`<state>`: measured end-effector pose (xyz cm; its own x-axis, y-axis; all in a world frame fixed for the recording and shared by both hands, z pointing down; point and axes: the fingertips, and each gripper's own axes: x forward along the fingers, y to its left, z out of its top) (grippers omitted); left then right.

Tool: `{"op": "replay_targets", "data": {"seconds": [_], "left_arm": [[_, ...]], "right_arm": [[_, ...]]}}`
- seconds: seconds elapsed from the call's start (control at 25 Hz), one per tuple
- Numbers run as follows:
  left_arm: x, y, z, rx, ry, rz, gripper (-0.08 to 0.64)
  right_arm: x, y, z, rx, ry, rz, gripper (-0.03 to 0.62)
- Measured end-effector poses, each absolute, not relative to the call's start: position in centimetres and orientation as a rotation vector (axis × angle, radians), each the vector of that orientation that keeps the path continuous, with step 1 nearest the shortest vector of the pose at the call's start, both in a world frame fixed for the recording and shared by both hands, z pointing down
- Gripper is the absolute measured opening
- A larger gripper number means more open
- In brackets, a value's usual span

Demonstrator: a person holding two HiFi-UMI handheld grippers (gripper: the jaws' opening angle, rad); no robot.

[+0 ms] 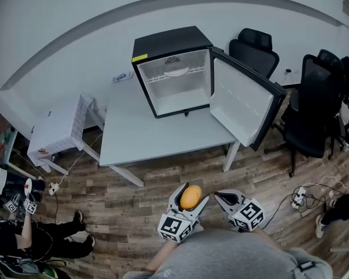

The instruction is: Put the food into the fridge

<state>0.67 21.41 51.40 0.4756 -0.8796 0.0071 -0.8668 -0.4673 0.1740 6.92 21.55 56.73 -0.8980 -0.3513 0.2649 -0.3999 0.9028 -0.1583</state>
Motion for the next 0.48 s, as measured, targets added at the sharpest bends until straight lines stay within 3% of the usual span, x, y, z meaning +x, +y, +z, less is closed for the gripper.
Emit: {"op": "replay_targets", "data": {"seconds": [0.48], "left_arm": [[-8.5, 10.6, 49.4, 2.587, -1.51, -0.148, 0.347]], "right_arm": [[-2.1, 10.3, 54.3, 0.612, -2.853, 0.28, 0.012]]}}
